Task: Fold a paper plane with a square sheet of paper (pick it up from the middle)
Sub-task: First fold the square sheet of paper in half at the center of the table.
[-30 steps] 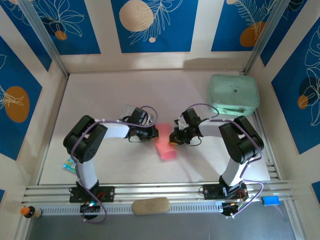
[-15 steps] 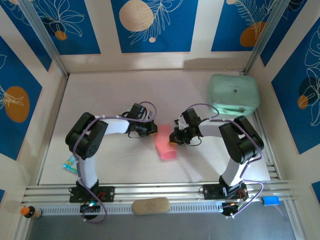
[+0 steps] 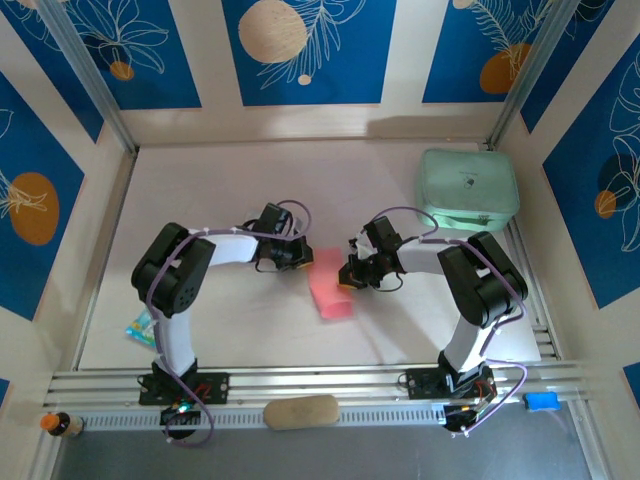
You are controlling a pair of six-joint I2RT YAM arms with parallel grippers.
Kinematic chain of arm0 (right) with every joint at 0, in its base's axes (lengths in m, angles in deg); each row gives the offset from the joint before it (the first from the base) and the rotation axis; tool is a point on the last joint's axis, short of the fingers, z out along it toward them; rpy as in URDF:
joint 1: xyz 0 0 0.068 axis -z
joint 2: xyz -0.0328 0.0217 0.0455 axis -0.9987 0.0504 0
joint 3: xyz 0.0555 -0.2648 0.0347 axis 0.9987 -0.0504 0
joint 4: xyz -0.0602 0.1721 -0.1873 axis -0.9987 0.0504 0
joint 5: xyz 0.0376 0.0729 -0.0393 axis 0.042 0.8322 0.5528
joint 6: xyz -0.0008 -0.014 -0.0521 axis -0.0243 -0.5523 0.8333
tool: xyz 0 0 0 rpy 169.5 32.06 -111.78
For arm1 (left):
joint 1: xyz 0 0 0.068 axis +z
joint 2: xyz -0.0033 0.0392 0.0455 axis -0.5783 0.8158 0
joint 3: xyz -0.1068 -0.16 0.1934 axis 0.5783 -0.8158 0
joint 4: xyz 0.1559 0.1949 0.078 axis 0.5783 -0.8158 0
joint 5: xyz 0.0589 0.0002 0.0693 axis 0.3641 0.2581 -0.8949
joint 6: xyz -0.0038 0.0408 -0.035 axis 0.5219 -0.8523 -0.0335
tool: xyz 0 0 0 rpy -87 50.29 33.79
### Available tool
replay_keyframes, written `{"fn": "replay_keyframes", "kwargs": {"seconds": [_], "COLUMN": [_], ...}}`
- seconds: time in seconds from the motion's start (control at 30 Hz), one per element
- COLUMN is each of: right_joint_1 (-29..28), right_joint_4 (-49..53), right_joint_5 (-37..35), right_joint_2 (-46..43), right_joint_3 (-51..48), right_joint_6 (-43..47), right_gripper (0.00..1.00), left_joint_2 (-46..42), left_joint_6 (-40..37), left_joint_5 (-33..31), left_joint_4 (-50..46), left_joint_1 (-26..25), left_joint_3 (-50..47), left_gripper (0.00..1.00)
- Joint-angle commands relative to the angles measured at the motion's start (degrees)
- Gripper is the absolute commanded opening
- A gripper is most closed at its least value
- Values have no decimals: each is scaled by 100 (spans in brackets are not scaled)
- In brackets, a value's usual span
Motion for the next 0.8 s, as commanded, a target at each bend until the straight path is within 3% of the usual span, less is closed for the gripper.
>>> {"fn": "replay_keyframes", "kwargs": {"seconds": [0.0, 0.2, 0.57, 0.77], "right_joint_1": [47, 37, 20, 9], "right_joint_4": [641, 633, 629, 688], "right_joint_5": [-632, -597, -631, -701], "right_joint_2": [327, 369, 329, 320], "right_joint_3": [-136, -116, -141, -122], "right_joint_6": [-4, 5, -37, -112], "right_gripper": [0, 0, 0, 0], "left_joint_2": [245, 335, 431, -98], "left_joint_6": [13, 174, 61, 60], "left_joint_5": [-682, -692, -885, -817], "left_joint_4": [-261, -98, -819, -872], "left_joint_1": [298, 426, 436, 377], "left_joint_3": [158, 283, 914, 767], "left_gripper": [5, 5, 5, 7]}}
